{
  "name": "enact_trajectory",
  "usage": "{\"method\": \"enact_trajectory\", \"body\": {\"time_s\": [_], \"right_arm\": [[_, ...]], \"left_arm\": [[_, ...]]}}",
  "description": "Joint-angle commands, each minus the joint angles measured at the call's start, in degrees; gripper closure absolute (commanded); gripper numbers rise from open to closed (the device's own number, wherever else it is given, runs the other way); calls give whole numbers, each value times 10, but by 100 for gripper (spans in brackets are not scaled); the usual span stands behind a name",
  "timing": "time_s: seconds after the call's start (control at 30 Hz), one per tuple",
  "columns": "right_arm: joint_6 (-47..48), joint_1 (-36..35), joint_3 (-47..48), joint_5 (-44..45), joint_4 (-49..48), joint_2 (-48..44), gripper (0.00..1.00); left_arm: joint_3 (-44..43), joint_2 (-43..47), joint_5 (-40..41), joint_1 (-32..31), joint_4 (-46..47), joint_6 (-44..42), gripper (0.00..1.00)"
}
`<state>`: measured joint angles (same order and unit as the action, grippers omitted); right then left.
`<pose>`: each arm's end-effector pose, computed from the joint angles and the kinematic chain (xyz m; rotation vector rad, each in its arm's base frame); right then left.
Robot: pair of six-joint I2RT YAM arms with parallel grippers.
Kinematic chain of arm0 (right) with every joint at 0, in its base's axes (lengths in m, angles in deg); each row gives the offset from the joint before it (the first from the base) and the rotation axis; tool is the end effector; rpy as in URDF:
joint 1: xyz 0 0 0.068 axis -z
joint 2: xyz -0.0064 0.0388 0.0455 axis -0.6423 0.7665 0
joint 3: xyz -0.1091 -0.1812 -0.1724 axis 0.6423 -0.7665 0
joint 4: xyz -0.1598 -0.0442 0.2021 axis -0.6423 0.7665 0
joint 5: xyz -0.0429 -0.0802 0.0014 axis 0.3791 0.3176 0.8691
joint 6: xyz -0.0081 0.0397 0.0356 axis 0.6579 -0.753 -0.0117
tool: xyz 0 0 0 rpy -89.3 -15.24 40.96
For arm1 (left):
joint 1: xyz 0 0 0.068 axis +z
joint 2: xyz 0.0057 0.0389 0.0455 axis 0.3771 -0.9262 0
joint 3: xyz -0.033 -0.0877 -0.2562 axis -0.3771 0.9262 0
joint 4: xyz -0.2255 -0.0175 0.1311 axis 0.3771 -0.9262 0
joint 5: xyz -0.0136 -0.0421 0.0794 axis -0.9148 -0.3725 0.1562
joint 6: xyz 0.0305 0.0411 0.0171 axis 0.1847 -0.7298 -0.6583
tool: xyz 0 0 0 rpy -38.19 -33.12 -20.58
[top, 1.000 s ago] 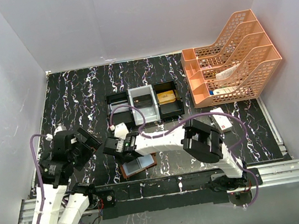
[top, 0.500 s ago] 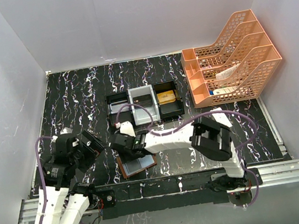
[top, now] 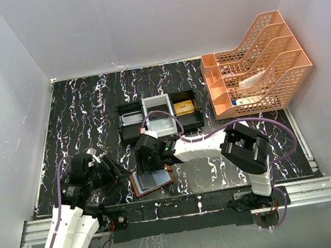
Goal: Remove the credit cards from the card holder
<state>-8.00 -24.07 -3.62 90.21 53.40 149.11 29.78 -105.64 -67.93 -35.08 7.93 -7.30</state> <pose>0.1724 0.3516 0.1630 -0.2475 2.7121 0.6961 0.1044 -0.0362 0.2237 -0.6622 2.4418 -0.9067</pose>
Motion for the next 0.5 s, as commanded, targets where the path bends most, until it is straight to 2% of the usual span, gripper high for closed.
{"method": "enact_trajectory", "body": {"time_s": [0.0, 0.13, 0.27, 0.47], "right_arm": [[-11, 2, -23, -17, 7, 15, 50], [-12, 4, -23, -19, 6, 16, 50], [-14, 4, -23, -27, 1, 20, 50], [-14, 6, -23, -31, 1, 24, 50]], "left_arm": [[25, 34, -57, -1, -4, 2, 45], [58, 55, -88, -1, -3, 5, 50], [90, 54, -136, -1, 70, 19, 56], [100, 44, -128, -1, 98, 27, 61]]}}
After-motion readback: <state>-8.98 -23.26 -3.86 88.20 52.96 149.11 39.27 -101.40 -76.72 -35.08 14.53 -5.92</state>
